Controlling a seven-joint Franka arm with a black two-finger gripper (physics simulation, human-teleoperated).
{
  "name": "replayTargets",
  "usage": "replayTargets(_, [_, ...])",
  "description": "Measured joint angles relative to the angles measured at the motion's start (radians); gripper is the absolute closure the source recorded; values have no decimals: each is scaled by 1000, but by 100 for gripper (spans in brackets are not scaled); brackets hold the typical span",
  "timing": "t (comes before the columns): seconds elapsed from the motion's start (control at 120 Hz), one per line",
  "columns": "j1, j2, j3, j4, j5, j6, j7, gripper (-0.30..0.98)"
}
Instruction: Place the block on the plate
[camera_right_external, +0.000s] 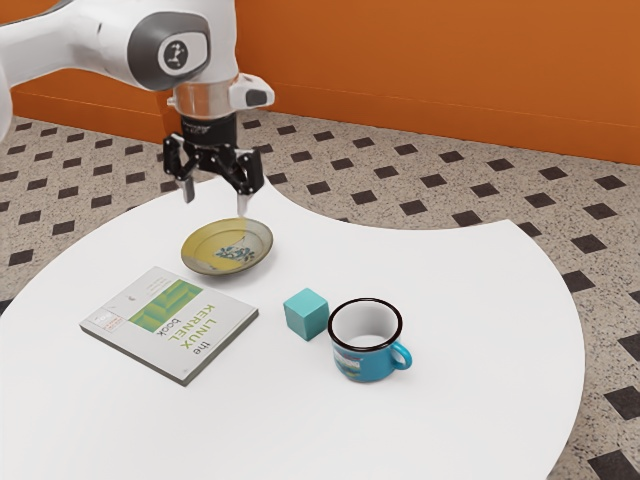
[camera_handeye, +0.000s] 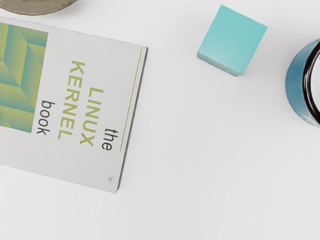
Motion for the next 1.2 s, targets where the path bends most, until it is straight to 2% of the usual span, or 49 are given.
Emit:
replayTargets(0.167, [22, 16, -7, -5, 2, 37, 29, 0])
replayTargets(0.325, [0, 63, -9, 0, -4, 111, -44, 0])
replayTargets(0.792, [-24, 214, -13, 14, -10, 335, -464, 0])
replayTargets(1.2, [-58, 290, -13, 12, -2, 423, -814, 0])
